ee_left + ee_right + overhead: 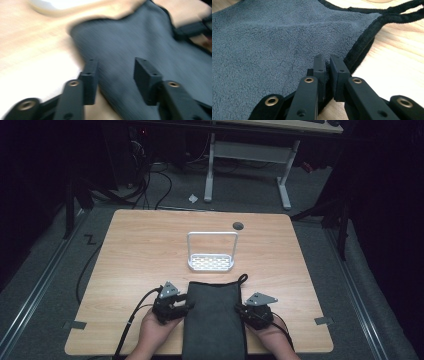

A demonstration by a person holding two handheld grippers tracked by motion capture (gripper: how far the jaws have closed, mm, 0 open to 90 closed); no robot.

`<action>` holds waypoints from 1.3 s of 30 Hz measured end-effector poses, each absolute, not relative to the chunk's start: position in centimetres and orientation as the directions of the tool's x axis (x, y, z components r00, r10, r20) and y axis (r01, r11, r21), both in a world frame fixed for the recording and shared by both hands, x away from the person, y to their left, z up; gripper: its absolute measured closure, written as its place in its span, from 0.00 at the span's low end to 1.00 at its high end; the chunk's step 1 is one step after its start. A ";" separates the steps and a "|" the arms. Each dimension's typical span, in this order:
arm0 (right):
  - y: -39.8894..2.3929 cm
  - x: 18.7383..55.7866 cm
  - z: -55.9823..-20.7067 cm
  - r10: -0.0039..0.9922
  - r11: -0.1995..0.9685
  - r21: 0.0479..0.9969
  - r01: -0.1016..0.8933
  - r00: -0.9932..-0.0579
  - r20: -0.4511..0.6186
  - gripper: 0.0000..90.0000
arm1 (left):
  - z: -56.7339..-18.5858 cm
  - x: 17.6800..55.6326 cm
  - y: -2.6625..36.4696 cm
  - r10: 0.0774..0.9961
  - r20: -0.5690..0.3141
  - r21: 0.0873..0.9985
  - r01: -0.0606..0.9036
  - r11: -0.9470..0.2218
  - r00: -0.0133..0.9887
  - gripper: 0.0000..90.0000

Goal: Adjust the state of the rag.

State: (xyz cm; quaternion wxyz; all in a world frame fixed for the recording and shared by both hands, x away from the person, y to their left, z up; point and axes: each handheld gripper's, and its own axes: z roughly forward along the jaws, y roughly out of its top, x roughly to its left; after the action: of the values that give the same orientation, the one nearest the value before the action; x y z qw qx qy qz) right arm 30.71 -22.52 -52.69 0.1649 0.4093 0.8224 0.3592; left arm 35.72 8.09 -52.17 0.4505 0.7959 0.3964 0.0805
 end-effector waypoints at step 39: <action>-21.4 36.8 -52.7 0.899 0.279 0.710 0.646 -0.437 0.044 0.40 | -53.9 39.9 7.7 0.718 -0.354 0.745 0.645 -0.172 0.600 0.56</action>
State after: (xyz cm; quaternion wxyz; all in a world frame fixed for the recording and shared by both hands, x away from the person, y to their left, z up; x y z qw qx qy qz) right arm 36.79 -21.41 -52.71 0.1870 0.4967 0.7776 0.3372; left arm 39.86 7.66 -53.87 0.4644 0.7644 0.4456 0.0393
